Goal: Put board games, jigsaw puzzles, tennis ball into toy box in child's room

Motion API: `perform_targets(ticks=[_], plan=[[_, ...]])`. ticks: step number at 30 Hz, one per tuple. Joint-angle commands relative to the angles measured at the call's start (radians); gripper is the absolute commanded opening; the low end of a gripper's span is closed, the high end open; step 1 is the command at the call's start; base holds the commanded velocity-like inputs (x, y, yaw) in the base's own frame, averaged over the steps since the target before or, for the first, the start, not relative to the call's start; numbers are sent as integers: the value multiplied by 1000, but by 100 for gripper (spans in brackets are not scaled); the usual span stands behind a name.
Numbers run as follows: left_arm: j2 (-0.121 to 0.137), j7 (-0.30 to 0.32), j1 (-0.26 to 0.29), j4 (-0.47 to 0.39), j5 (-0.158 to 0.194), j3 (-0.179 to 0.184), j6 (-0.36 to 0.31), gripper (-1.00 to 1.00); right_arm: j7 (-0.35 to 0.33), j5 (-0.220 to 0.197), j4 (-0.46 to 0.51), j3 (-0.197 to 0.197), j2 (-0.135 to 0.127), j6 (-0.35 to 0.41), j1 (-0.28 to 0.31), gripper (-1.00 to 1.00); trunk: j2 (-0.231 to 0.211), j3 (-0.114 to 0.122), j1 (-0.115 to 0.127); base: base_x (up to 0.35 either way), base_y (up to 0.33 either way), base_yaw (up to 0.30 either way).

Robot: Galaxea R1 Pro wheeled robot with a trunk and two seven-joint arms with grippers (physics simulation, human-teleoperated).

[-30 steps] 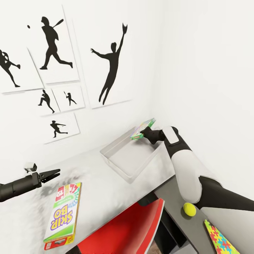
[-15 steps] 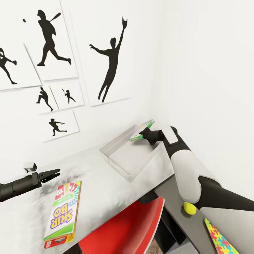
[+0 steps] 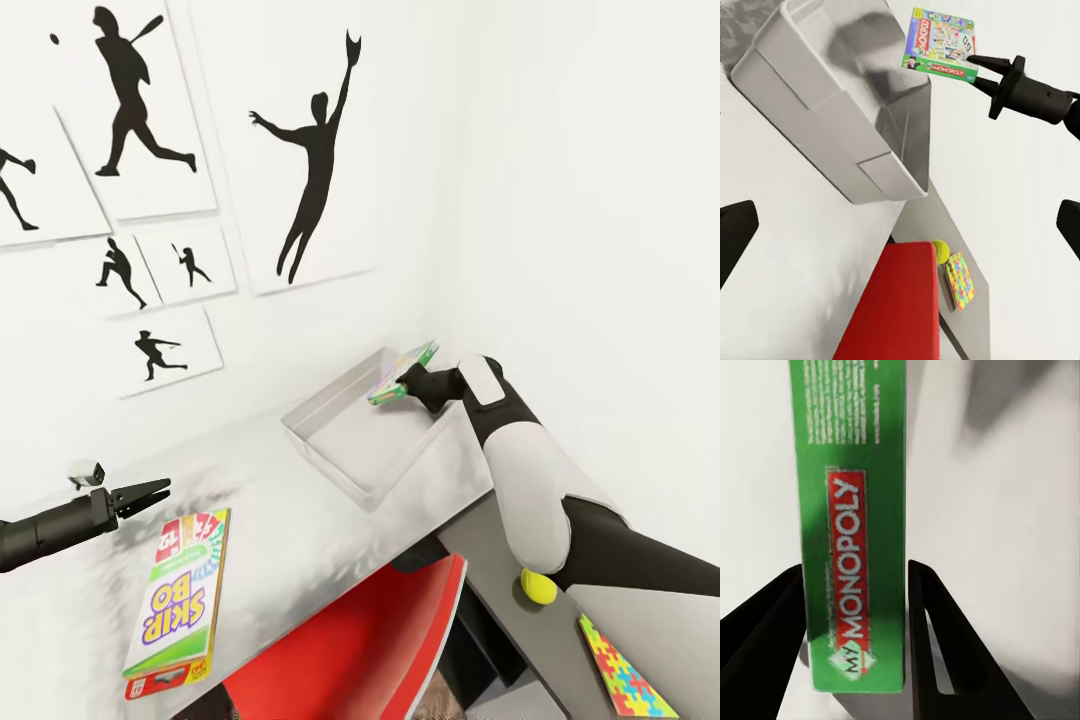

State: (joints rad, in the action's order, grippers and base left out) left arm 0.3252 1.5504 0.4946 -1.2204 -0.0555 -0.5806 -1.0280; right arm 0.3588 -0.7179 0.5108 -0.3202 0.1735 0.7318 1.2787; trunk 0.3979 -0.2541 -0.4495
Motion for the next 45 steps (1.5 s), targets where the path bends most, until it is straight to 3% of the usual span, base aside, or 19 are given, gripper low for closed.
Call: perform_targets(ticks=[1, 17, 45], plan=[[0, 7, 1, -1, -6, -1, -10, 100, 11, -12, 2, -5, 1, 2, 1, -100, 2, -3, -1, 0, 0, 0], [0, 7, 1, -1, -7, -1, -11, 100, 9, -24, 6, -5, 1, 4, 2, -100, 2, -26, -1, 0, 0, 0], [0, 7, 1, -1, -6, -1, -12, 100, 3, -25, 9, -5, 1, 6, 11, -100, 2, -35, -1, 0, 0, 0]])
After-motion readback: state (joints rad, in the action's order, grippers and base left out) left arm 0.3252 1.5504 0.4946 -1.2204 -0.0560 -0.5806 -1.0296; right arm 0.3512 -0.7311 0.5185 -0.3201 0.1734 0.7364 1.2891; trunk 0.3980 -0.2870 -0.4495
